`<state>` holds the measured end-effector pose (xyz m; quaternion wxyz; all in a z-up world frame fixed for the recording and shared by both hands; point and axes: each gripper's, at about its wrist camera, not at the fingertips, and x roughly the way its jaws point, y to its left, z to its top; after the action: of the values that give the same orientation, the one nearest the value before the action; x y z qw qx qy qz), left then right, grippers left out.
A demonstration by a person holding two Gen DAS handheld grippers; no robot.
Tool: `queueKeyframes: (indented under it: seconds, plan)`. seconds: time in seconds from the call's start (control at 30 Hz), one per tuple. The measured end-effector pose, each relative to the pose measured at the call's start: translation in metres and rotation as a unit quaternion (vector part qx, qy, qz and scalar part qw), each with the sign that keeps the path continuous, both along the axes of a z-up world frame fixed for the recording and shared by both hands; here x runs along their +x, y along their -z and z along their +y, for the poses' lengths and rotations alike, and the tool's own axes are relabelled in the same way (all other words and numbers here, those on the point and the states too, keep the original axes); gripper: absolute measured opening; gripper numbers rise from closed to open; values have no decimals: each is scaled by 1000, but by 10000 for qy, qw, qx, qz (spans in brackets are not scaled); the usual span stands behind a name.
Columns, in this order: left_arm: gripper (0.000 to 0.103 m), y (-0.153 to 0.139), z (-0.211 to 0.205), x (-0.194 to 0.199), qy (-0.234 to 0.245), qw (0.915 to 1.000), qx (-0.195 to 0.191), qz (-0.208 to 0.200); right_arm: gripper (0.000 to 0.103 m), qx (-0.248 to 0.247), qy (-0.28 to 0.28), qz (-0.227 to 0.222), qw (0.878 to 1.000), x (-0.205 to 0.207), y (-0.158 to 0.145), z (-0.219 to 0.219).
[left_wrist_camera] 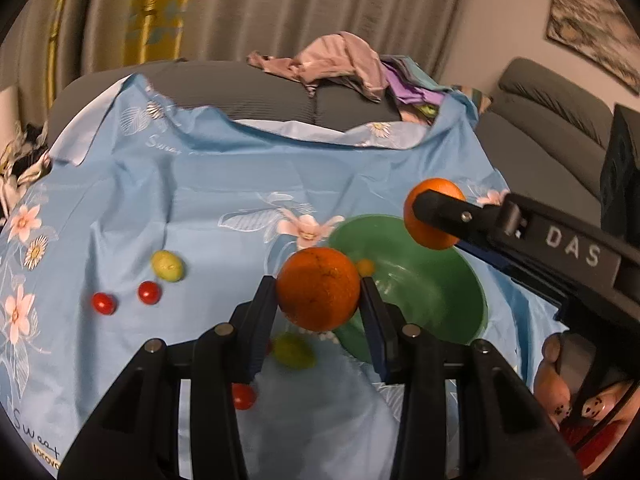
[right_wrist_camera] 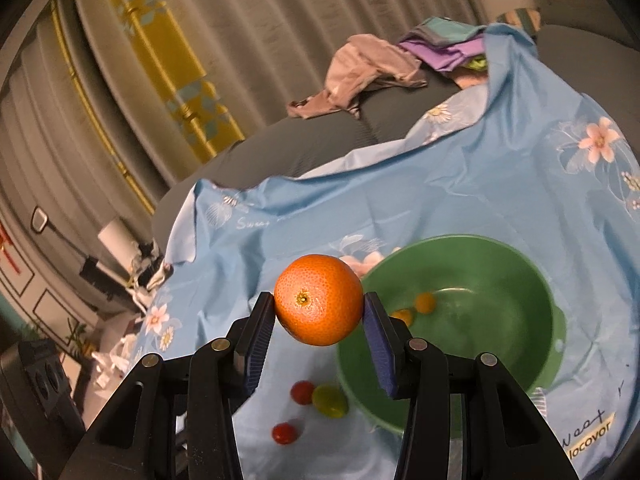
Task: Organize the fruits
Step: 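Lift the large orange with the right gripper and carry it over the bowl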
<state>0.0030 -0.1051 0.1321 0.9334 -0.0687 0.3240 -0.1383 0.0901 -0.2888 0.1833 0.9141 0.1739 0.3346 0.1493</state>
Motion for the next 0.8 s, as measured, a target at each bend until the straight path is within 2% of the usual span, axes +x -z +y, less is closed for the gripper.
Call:
queueKeyframes:
  seconds: [0.23,0.53,0.8]
  plan:
    - [41,10,-19,7,300,9993,-132,206,47,158,234,163,9995,5,9,-21]
    - [41,25,-27,16,258,9987,-178,397,47,412,461,365,9974,12,21,-44]
    - [41,19,-23,13,188,9991,-246,293,47,242,690,591,9956,23,30,-46]
